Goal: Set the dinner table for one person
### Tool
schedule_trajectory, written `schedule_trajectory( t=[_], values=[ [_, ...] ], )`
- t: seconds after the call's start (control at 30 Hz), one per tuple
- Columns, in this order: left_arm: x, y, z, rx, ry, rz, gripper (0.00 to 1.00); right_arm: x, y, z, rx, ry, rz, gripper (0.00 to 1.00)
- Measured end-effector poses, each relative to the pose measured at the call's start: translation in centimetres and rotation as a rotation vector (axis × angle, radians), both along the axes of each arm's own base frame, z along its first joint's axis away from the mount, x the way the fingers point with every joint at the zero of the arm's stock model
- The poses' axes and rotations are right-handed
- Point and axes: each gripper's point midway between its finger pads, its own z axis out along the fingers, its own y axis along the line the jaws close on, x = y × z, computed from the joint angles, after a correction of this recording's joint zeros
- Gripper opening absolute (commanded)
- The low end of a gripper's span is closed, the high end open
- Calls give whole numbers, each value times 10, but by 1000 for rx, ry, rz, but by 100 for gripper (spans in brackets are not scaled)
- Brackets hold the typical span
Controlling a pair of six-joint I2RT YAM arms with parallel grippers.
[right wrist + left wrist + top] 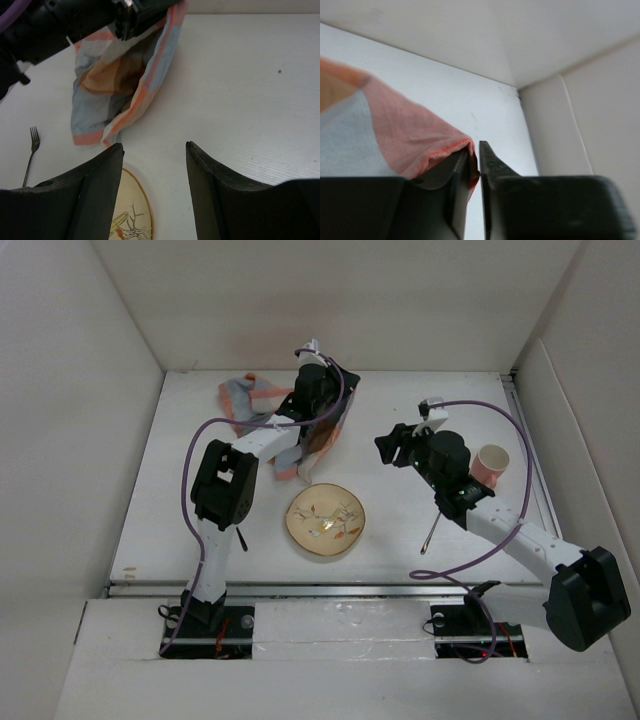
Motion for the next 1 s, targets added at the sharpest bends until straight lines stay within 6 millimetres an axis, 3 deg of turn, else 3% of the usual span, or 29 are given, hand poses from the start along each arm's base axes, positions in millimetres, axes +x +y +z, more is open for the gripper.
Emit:
schedule_trajectory(
  t=[0.07,0.13,0.17,0.27,0.33,0.4,0.43,0.47,0.5,0.57,0.67,0.73,0.8,0.9,1.0],
  values=[
    [-18,-22,5,-28,-11,-47,31,3,-10,4,13,-2,-31,50],
    [-22,-24,3,-46,-7,-56,39,5,-16,4,21,3,-52,42],
    [-20,-19,-2,-47,2,-48,49,5,-19,2,24,7,-59,25],
    [-12,4,-20,-24,33,-7,65,6,-24,-6,24,33,-75,6],
    [-6,17,-27,9,41,16,73,7,-27,-9,25,47,-84,5],
    [-1,32,-28,49,35,43,75,9,-29,-13,27,61,-94,13],
    [1,38,-27,77,29,57,74,11,-29,-16,27,71,-97,22],
    [2,45,-25,105,21,74,71,14,-30,-19,25,82,-103,40],
    [4,52,-21,129,8,93,69,17,-30,-22,24,97,-109,48],
    [9,67,-12,175,-10,132,68,29,-26,-25,17,123,-114,61],
    [28,87,8,236,-21,173,67,54,-16,-27,14,154,-122,72],
    [50,104,25,271,-46,221,68,75,-6,-27,18,165,-123,77],
    [63,124,26,310,-40,263,68,96,5,-30,20,187,-119,80],
    [67,151,2,375,28,302,68,132,23,-37,16,213,-117,77],
    [68,178,-32,441,109,328,65,164,34,-51,-3,246,-129,68]
  ],
)
